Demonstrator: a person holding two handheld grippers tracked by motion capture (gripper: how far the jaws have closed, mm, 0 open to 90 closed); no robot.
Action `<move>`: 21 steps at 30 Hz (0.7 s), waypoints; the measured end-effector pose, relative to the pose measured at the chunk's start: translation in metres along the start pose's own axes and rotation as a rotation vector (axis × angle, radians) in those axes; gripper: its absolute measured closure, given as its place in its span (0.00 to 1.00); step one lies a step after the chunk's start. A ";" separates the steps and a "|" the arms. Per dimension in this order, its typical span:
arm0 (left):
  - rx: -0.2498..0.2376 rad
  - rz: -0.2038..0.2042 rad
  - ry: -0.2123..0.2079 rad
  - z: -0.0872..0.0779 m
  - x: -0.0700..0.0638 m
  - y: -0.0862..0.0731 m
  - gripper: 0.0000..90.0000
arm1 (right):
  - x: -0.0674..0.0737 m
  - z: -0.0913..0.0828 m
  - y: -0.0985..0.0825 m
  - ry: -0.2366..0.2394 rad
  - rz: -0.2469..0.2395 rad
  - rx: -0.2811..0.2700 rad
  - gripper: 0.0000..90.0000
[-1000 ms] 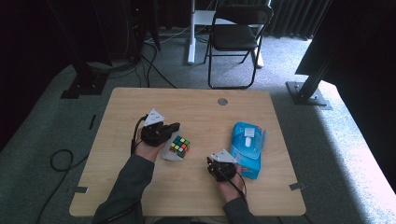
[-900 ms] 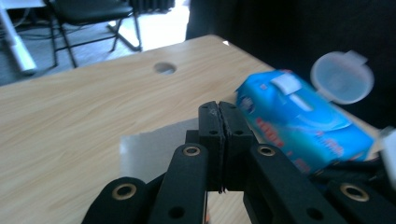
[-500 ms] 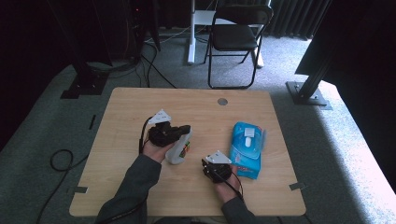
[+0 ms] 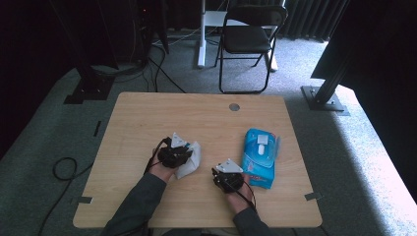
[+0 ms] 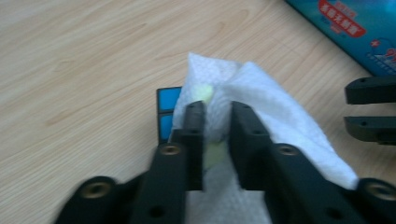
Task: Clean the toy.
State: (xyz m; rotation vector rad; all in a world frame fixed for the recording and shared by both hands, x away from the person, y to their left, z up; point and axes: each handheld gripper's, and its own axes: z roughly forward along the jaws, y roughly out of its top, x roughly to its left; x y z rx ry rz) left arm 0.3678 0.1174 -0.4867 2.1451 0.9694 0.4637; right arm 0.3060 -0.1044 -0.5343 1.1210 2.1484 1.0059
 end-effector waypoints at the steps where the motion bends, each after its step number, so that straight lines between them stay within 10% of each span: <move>1: 0.002 0.000 0.009 -0.001 0.000 -0.001 0.75 | 0.000 0.000 0.000 0.001 -0.002 0.001 0.73; 9: -0.009 -0.008 -0.003 -0.003 0.004 -0.005 0.65 | 0.000 0.002 0.001 0.007 -0.014 0.007 0.71; 21: 0.009 -0.038 -0.076 -0.004 0.002 -0.002 0.99 | 0.002 0.004 0.001 0.011 -0.031 0.011 0.69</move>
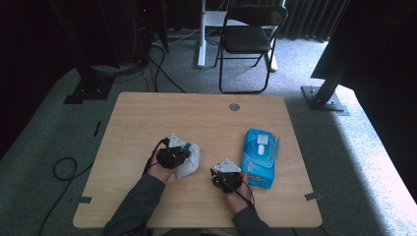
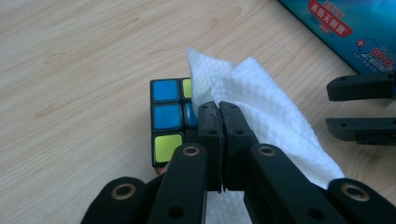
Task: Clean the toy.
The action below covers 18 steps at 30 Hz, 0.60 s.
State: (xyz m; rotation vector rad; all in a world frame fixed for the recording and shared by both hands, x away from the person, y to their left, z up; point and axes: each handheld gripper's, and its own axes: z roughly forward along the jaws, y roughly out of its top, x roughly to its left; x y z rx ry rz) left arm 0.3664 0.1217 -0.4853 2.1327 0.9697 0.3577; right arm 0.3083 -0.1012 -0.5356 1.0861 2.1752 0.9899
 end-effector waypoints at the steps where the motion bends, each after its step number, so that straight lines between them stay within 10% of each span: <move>1: -0.004 -0.001 -0.020 -0.002 -0.001 0.001 1.00 | 0.000 0.000 0.000 -0.001 0.000 -0.001 0.69; 10: -0.108 0.004 -0.081 -0.019 -0.009 0.030 1.00 | 0.000 -0.001 0.000 -0.007 0.014 -0.007 0.69; 18: -0.188 -0.001 -0.007 -0.030 0.002 0.060 1.00 | -0.002 -0.001 0.000 -0.010 0.013 -0.007 0.69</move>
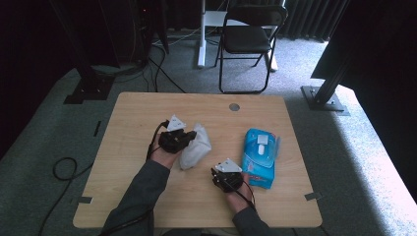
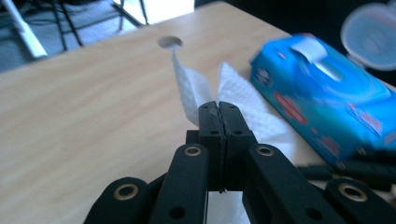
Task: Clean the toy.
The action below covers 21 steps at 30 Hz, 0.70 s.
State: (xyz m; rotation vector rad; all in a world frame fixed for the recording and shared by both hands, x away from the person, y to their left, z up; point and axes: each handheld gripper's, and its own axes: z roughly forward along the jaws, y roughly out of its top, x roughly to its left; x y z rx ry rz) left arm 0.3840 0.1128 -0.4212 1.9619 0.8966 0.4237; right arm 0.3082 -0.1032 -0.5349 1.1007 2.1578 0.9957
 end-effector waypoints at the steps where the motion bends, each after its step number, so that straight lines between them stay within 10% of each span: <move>1: -0.007 -0.006 0.007 -0.001 0.003 0.003 1.00 | 0.000 0.000 0.000 0.000 0.000 0.001 0.69; 10: -0.094 0.004 0.135 -0.013 0.019 0.030 1.00 | 0.000 0.000 -0.001 0.000 0.000 0.000 0.69; 21: 0.013 -0.033 0.115 0.017 0.010 -0.029 0.99 | 0.001 -0.001 -0.001 -0.002 0.003 -0.003 0.69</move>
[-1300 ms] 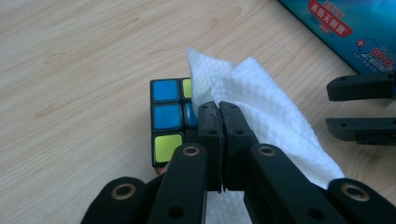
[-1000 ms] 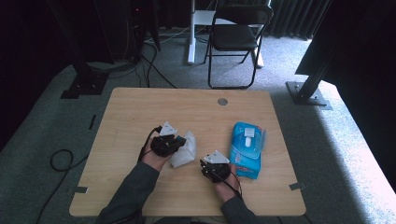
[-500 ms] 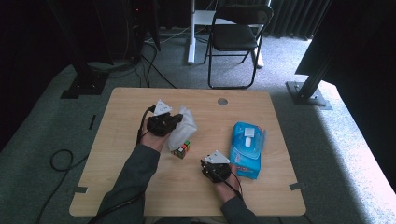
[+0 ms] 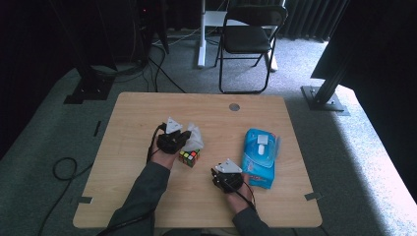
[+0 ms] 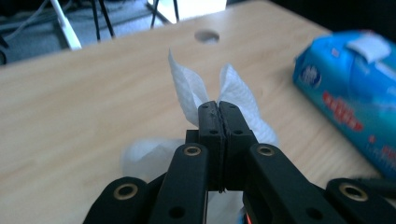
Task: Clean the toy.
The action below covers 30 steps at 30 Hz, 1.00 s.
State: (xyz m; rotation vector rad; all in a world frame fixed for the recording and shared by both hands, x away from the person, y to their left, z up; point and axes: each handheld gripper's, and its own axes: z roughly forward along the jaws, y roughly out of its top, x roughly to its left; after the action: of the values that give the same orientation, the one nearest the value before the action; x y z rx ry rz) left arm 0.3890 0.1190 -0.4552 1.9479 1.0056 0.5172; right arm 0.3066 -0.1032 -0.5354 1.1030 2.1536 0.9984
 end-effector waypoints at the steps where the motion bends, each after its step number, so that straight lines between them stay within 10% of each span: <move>1: 0.007 0.000 0.000 0.000 -0.001 -0.005 0.99 | 0.000 0.000 0.000 0.000 0.001 0.000 0.69; 11: 0.130 0.051 0.026 0.009 -0.014 -0.035 0.83 | 0.001 0.001 0.000 0.009 -0.003 0.000 0.68; 21: 0.150 0.027 -0.054 0.009 -0.011 -0.034 0.52 | 0.005 0.004 0.003 0.097 -0.013 0.002 0.62; 30: 0.119 0.008 -0.016 0.007 -0.001 -0.038 0.84 | 0.007 0.012 0.007 0.155 -0.008 0.025 0.52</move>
State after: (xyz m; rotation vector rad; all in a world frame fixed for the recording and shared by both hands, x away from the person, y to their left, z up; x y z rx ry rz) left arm 0.3765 0.1260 -0.4907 2.0588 1.0397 0.4546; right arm 0.3148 -0.0904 -0.5375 1.0587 2.2968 1.0874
